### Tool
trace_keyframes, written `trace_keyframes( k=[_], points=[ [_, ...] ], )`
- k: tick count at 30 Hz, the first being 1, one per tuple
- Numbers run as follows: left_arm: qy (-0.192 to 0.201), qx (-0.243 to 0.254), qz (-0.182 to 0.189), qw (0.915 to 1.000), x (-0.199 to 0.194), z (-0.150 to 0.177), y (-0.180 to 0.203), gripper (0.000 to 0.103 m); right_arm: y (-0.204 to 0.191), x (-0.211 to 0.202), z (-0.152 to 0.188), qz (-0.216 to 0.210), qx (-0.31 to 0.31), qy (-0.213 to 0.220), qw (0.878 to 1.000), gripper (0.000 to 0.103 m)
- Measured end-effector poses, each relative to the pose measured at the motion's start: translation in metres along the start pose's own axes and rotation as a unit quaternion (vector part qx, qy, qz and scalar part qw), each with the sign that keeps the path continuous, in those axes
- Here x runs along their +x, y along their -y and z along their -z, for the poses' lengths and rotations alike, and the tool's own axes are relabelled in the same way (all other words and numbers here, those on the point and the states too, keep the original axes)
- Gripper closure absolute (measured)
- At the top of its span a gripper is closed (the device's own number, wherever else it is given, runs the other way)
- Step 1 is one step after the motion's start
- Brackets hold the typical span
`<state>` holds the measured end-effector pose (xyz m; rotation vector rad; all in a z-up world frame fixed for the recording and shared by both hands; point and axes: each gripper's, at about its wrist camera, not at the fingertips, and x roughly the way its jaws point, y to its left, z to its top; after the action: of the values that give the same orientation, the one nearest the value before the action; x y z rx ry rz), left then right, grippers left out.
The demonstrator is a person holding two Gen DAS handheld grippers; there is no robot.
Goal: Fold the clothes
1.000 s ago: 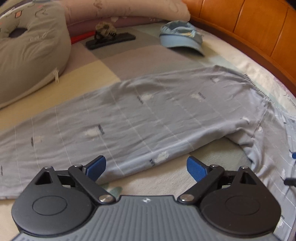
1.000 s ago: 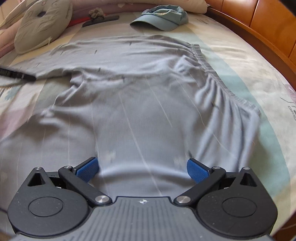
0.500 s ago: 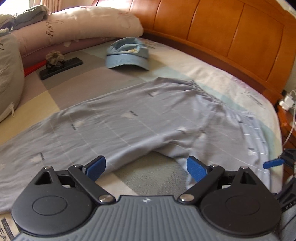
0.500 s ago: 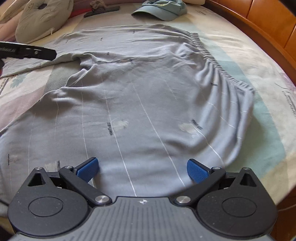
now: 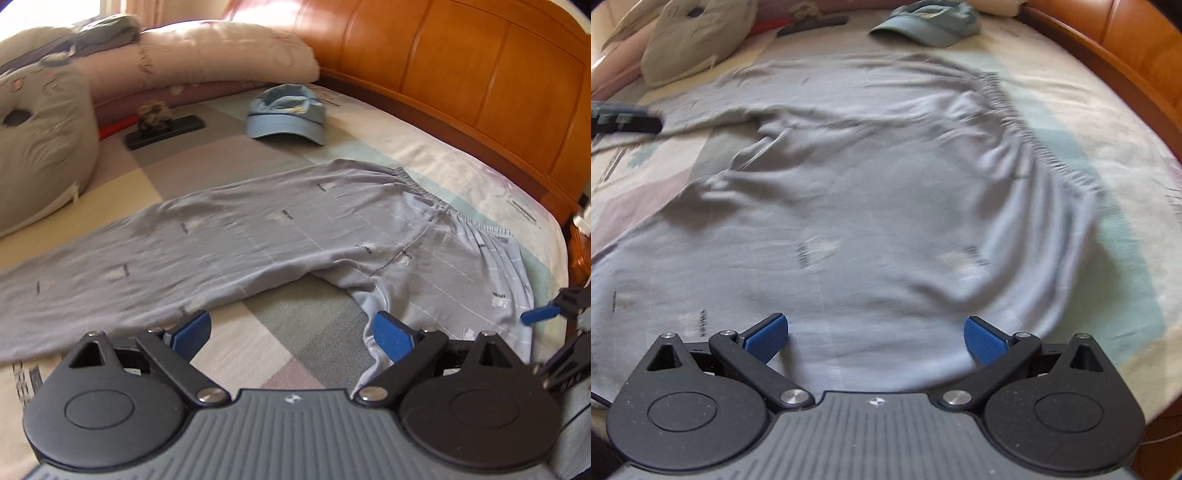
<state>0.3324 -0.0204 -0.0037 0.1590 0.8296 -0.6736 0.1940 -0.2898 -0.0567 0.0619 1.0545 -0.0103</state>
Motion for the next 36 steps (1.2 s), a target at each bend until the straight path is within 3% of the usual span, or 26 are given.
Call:
trace_keyframes(
  k=[3, 6, 11, 13, 18, 21, 24, 27, 31, 36],
  points=[
    [0.001, -0.011, 0.003, 0.9999, 0.001, 0.001, 0.012, 0.009, 0.025, -0.012, -0.015, 0.003, 0.018, 0.053, 0.998, 0.0],
    [0.001, -0.02, 0.01, 0.9998, 0.003, -0.002, 0.029, 0.009, 0.049, -0.002, -0.037, 0.003, 0.048, 0.077, 0.996, 0.0],
    [0.004, -0.014, 0.016, 0.9998, 0.009, -0.01, 0.054, 0.008, 0.087, 0.03, -0.037, -0.019, 0.089, 0.054, 0.994, 0.0],
    [0.006, -0.01, 0.016, 0.9998, 0.011, -0.013, 0.064, 0.008, 0.097, 0.026, -0.025, -0.033, 0.081, 0.072, 0.994, 0.0],
    [0.016, -0.007, 0.006, 0.9998, 0.019, -0.02, 0.078, 0.008, 0.109, 0.01, -0.027, -0.035, 0.064, 0.05, 0.996, 0.0],
    [0.024, -0.012, 0.001, 0.9996, 0.021, -0.021, 0.083, 0.008, 0.116, -0.011, -0.05, -0.068, 0.033, 0.09, 0.993, 0.0],
    [0.032, -0.019, -0.004, 0.9993, 0.023, -0.022, 0.088, 0.008, 0.133, -0.011, -0.087, -0.131, 0.03, 0.118, 0.984, 0.0],
    [0.03, -0.022, -0.011, 0.9992, 0.026, -0.02, 0.093, 0.008, 0.152, 0.013, -0.126, -0.196, 0.048, 0.117, 0.972, 0.0],
    [0.026, -0.017, -0.011, 0.9995, 0.032, -0.018, 0.096, 0.007, 0.18, 0.064, -0.171, -0.245, 0.077, 0.095, 0.962, 0.0],
    [-0.004, -0.023, -0.012, 0.9997, 0.055, -0.02, 0.099, 0.006, 0.201, 0.114, -0.196, -0.285, 0.091, 0.065, 0.952, 0.0]
  ],
)
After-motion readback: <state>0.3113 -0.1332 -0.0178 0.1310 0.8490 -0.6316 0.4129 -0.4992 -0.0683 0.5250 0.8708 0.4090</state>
